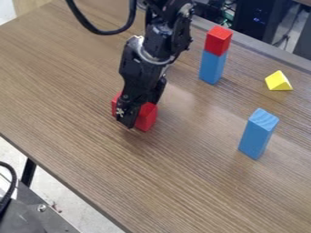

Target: Put the red block in the blue cylinder

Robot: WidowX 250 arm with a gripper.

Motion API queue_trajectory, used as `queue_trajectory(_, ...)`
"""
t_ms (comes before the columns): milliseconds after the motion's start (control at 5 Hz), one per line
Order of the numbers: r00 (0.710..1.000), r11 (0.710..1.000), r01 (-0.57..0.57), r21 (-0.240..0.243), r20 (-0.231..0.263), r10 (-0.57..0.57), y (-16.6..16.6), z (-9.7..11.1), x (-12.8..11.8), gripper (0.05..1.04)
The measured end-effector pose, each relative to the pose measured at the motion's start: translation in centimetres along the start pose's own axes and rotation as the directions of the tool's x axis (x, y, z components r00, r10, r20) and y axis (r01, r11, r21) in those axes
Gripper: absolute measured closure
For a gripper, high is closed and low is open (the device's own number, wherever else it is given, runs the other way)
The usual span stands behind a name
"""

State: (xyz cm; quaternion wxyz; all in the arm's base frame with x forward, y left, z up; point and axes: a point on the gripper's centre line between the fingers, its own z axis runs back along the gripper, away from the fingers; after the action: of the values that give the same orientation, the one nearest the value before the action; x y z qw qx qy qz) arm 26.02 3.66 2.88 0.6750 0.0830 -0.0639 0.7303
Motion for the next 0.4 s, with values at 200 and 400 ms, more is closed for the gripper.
queue_trajectory(200,0.999,0.999,0.036,0.0,0.016,-0.036,-0.05,-0.12,0.23,0.403)
queue_trajectory(400,0.993,0.993,0.114,-0.026,0.019,-0.114,-0.52,0.74,-0.18,0.507)
